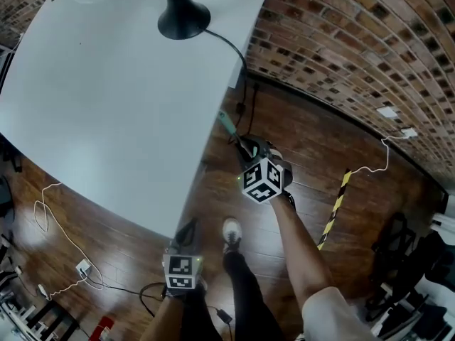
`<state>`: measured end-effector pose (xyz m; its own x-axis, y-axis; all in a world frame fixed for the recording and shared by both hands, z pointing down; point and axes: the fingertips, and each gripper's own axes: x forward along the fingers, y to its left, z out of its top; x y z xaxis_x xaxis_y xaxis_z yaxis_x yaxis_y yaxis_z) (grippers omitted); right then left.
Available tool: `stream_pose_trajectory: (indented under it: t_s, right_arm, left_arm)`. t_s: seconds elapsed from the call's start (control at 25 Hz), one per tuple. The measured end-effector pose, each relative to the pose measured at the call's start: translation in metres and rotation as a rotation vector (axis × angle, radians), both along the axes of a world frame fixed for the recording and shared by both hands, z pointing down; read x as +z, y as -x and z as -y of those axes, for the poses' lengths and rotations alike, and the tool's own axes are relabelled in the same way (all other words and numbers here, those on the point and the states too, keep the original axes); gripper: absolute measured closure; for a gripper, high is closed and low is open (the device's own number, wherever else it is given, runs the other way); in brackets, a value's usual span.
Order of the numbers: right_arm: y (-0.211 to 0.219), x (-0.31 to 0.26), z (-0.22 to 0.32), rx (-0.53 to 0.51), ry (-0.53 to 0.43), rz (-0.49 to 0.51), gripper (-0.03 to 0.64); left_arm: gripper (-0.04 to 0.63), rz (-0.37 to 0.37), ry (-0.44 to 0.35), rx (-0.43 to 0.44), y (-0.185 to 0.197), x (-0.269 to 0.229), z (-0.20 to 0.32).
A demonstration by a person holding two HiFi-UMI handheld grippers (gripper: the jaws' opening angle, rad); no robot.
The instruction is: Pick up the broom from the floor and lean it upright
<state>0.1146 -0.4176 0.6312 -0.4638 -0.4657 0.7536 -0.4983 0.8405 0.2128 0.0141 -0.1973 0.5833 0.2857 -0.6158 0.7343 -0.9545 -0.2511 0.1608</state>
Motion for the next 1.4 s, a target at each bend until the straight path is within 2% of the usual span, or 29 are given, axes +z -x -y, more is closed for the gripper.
stream_pose_trajectory:
  t_s: [0.16, 0.44, 0.84, 1.16, 1.4]
  right_arm:
    - [0.004, -0.001, 0.004, 0.004, -0.012, 0.003, 0.508]
    - [0.004, -0.019, 0.023, 0.029, -0.094, 0.023, 0.508]
    - [0.014, -0.014, 0.039, 0.057, -0.109, 0.034, 0.492]
    - [0.013, -0.016, 0.040, 0.040, -0.104, 0.052, 0.394]
    - [0.008, -0.017, 0.038, 0.065, -0.099, 0.064, 0.377]
  left_arm:
    - [0.595, 0.003, 0.005, 0.020, -0.002, 0.004, 0.001]
    - [0.595, 0.007, 0.022, 0.022, 0.001, 0.010, -0.005]
    - [0.595, 0.011, 0.043, 0.017, 0.003, 0.016, -0.019]
    - [0.595, 0.013, 0.049, 0.012, 0.002, 0.017, -0.021]
    - [0.595, 0.013, 0.051, 0.020, -0.002, 0.015, -0.022]
